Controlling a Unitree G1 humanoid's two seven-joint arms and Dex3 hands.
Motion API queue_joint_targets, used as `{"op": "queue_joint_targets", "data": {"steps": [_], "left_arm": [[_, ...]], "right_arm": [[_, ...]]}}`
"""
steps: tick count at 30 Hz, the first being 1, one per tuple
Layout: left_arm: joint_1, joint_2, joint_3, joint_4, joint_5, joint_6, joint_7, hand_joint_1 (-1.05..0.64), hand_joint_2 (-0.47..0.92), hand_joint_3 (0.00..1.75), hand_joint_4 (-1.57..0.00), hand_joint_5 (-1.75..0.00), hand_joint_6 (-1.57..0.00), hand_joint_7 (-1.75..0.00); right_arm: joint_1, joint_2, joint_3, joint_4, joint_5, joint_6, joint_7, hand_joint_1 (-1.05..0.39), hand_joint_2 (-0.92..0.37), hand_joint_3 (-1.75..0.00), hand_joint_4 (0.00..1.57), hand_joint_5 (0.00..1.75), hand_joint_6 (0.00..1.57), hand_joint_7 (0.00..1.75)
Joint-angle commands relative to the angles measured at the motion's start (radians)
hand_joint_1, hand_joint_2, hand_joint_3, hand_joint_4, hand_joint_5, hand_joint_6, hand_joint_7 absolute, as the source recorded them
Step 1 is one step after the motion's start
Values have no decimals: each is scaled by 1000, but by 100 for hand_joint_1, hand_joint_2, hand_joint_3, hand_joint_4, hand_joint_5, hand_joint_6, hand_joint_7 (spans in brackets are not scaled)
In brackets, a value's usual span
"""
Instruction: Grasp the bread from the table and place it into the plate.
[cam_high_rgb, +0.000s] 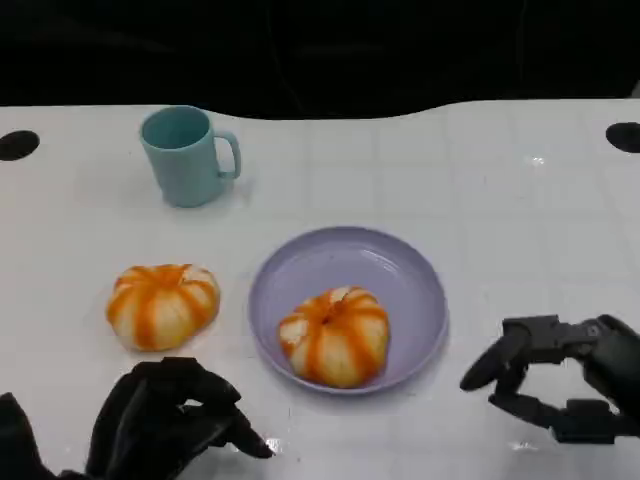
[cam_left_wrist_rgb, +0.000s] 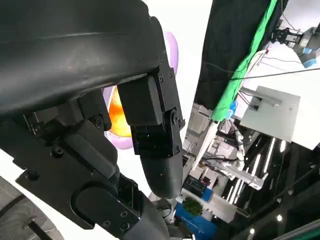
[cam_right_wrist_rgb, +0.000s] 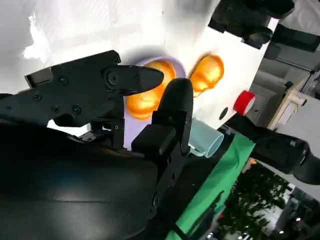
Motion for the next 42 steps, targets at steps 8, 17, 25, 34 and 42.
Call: {"op": "queue_joint_targets", "data": {"steps": [8, 17, 25, 34, 42], "left_arm": [[0, 22, 7, -8, 3, 6, 1, -100, 58, 1, -157, -51, -157, -14], [3, 28, 10, -5, -4, 7, -9, -98, 58, 1, -157, -51, -157, -11], [-7, 30, 14, 18, -5, -7, -19, -97, 60, 1, -157, -51, -157, -9], [-6, 31, 10, 10, 2, 0, -9, -99, 59, 0, -157, -51, -157, -8], [-12, 31, 15, 26, -6, -1, -17, -95, 59, 0, -157, -50, -157, -7]], "right_arm": [[79, 54, -46, -44, 76, 61, 22, -15, -54, -110, 54, 174, 50, 143], [72, 108, -55, 18, 111, 35, 58, -20, -52, -119, 58, 175, 49, 148], [54, 125, -61, 56, 93, 6, 58, -18, -50, -125, 62, 175, 49, 153], [29, 128, -63, 109, 77, -52, 64, -17, -49, -121, 62, 175, 51, 153], [7, 130, -63, 162, 60, -99, 65, -16, -47, -120, 64, 175, 58, 141]]}}
